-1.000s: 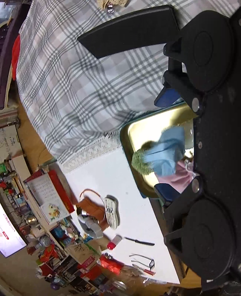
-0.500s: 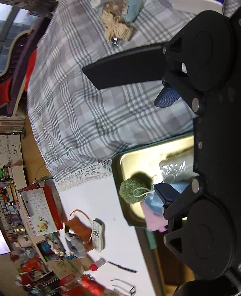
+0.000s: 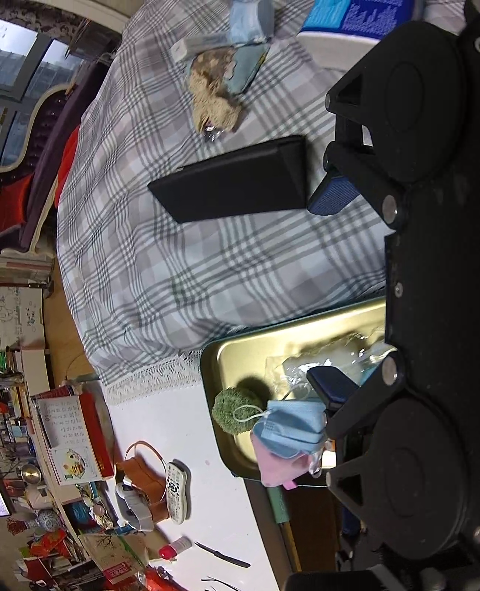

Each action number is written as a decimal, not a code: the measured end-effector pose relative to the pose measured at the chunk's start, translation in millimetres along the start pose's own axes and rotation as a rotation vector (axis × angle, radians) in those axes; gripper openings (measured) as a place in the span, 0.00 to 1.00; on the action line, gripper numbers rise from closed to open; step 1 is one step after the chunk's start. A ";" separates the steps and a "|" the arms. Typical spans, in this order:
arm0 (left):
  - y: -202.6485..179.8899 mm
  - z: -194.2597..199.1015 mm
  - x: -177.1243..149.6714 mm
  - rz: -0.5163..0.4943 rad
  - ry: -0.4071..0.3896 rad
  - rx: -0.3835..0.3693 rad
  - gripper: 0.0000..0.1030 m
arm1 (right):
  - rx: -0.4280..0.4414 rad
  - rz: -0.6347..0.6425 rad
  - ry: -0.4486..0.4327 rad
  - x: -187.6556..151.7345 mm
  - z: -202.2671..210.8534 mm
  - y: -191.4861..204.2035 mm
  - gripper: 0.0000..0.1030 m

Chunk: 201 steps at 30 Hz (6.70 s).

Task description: Organize soft objects

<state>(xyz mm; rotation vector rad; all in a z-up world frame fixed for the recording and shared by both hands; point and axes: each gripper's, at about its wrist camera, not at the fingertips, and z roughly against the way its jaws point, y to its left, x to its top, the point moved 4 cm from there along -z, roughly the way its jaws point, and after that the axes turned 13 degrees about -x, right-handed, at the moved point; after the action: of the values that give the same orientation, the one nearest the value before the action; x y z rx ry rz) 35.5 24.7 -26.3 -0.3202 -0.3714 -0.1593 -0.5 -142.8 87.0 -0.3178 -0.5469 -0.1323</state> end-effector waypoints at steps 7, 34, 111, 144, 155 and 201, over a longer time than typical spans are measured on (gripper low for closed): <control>-4.3 0.7 -3.3 -0.035 0.004 0.013 0.75 | -0.023 -0.010 0.022 -19.9 8.1 -12.3 0.86; -32.0 25.7 -0.6 -0.098 -0.090 -0.068 0.80 | -0.138 -0.230 0.025 -65.7 30.7 -133.0 0.86; -352.8 -122.3 178.8 -0.293 0.096 -0.281 0.62 | -0.395 -0.957 0.157 -0.7 -137.5 -360.3 0.71; -257.6 22.7 116.4 -0.284 0.006 -0.287 0.45 | -0.409 -1.045 -0.029 -9.8 -102.1 -370.7 0.66; -190.0 31.8 84.2 -0.216 0.027 -0.203 0.45 | -0.417 -0.835 0.068 30.7 -130.3 -337.2 1.00; 5.1 68.2 87.5 0.107 -0.113 -0.046 0.45 | 0.212 -0.370 -0.169 -0.8 35.4 -141.8 0.29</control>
<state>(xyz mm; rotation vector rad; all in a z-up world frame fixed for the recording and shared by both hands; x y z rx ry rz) 94.6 44.0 65.8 -0.3945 -0.4616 -0.0445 -47.9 -264.7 152.2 -0.0178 -0.7783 -0.4050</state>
